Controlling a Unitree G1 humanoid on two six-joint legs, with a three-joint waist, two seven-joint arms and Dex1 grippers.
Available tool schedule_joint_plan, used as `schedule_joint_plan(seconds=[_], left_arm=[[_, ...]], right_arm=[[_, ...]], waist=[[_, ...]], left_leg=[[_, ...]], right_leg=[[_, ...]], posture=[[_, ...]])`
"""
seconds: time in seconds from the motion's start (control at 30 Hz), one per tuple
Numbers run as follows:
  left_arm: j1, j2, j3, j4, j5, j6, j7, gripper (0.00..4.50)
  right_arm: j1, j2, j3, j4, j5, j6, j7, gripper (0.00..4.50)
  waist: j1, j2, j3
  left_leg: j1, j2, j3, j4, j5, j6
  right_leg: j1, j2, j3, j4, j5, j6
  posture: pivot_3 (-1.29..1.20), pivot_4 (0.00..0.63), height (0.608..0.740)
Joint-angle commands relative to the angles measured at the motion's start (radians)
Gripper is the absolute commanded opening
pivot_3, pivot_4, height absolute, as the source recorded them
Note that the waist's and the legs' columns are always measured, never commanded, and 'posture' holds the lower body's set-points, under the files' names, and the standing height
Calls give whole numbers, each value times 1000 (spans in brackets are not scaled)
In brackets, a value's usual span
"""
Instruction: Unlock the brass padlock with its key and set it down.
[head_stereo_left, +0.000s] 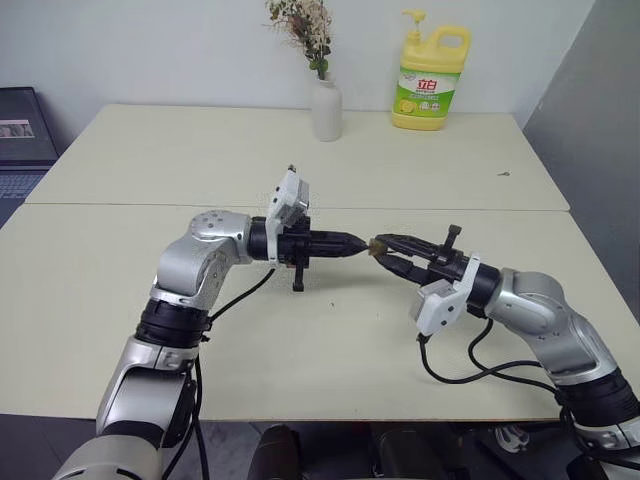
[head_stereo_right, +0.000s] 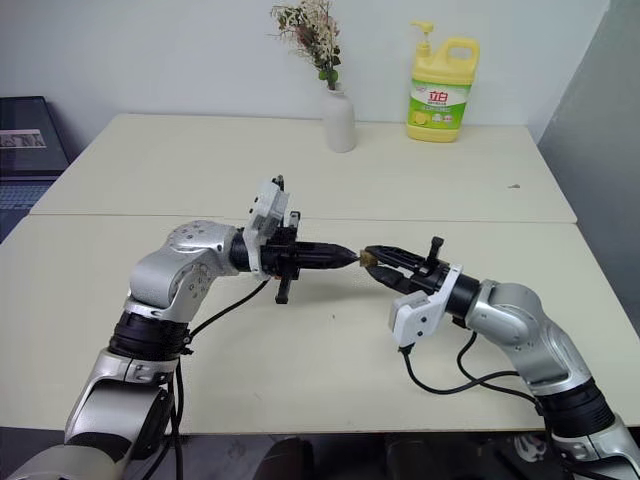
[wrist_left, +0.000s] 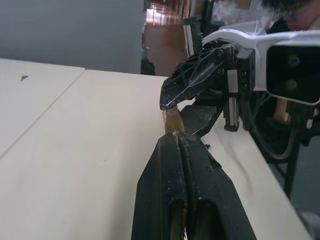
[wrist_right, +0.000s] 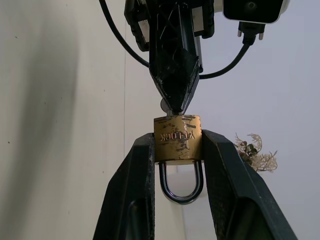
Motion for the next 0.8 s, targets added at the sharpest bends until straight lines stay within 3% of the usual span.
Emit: schedule_joint_plan(seconds=[0.03, 0.4, 0.8], left_arm=[[11, -1, -31, -58, 29, -89, -33, 0], [23, -16, -53, -26, 131, -315, -18, 0], [13, -36, -46, 21, 183, -429, 4, 0]], right_arm=[[-18, 15, -26, -33, 37, 21, -9, 937], [-24, 28, -27, -35, 45, 28, -1, 937], [-28, 31, -28, -31, 47, 24, -1, 937]], waist=[[1, 0, 0], [3, 0, 0], [5, 0, 0]], left_leg=[[0, 0, 0, 0, 0, 0], [0, 0, 0, 0, 0, 0], [0, 0, 0, 0, 0, 0]], right_leg=[[0, 0, 0, 0, 0, 0], [0, 0, 0, 0, 0, 0], [0, 0, 0, 0, 0, 0]], posture=[[0, 150, 740], [0, 150, 740], [0, 150, 740]])
